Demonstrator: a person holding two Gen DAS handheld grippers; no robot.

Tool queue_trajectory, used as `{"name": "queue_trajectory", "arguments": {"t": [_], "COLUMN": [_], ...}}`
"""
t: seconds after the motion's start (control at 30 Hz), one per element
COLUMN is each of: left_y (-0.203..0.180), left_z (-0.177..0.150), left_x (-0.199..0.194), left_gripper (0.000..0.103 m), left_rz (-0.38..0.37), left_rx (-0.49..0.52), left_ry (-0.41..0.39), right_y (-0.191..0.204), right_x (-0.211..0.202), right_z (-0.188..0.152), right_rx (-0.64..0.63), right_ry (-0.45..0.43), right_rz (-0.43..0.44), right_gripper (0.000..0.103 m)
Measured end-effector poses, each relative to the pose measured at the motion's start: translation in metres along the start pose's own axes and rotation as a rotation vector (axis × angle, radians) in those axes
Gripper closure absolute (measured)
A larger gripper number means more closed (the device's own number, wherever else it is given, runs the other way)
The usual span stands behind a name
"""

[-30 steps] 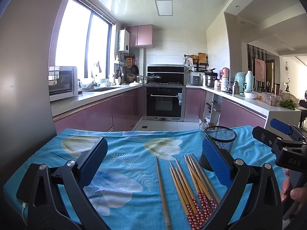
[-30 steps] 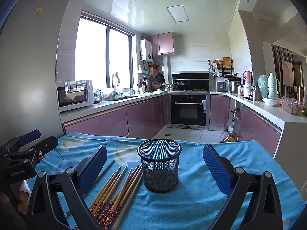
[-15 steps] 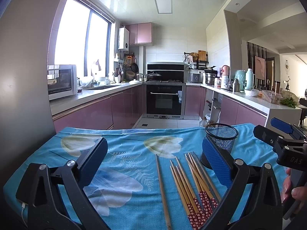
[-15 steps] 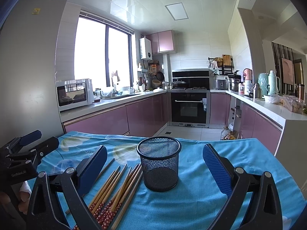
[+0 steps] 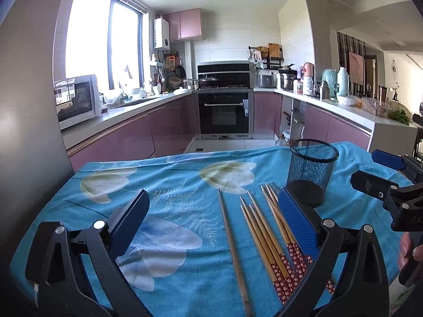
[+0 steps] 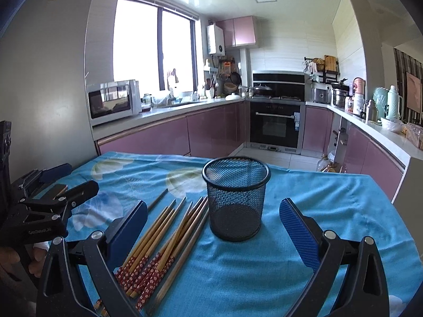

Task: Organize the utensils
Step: 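Reach the right gripper to a chopstick and close on it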

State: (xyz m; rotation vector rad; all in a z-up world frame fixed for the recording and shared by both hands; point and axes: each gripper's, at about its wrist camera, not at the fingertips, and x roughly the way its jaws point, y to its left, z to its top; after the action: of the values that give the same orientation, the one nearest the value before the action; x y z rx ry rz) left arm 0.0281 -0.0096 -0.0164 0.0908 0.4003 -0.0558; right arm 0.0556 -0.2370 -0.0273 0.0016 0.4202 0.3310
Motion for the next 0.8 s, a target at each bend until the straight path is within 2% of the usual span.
{"name": "queue_trajectory", "arguments": {"t": [0.1, 0.23, 0.4, 0.57, 0.63, 0.8], "left_y": [-0.003, -0.004, -0.002, -0.002, -0.003, -0.003], "left_z": [-0.005, -0.012, -0.023, -0.030, -0.032, -0.036], "left_x": [0.015, 0.039, 0.070, 0.089, 0.097, 0.116], "left_gripper": [0.019, 0.034, 0.048, 0.054, 0.057, 0.065], "left_rz": [-0.025, -0.056, -0.092, -0.125, -0.127, -0.154], "left_rx": [0.035, 0.057, 0.045, 0.030, 0.036, 0.028], "left_ry": [0.070, 0.165, 0.260, 0.337, 0.360, 0.425], "right_y": [0.003, 0.004, 0.005, 0.008, 0.009, 0.007], "right_x": [0.019, 0.045, 0.072, 0.088, 0.093, 0.096], "right_z": [-0.005, -0.013, -0.022, -0.029, -0.029, -0.027], "right_rx": [-0.007, 0.009, 0.018, 0.024, 0.029, 0.027], "right_ry": [0.107, 0.237, 0.352, 0.416, 0.444, 0.462], "right_rz": [0.028, 0.062, 0.079, 0.095, 0.100, 0.103], "right_gripper": [0.008, 0.026, 0.045, 0.055, 0.063, 0.067]}}
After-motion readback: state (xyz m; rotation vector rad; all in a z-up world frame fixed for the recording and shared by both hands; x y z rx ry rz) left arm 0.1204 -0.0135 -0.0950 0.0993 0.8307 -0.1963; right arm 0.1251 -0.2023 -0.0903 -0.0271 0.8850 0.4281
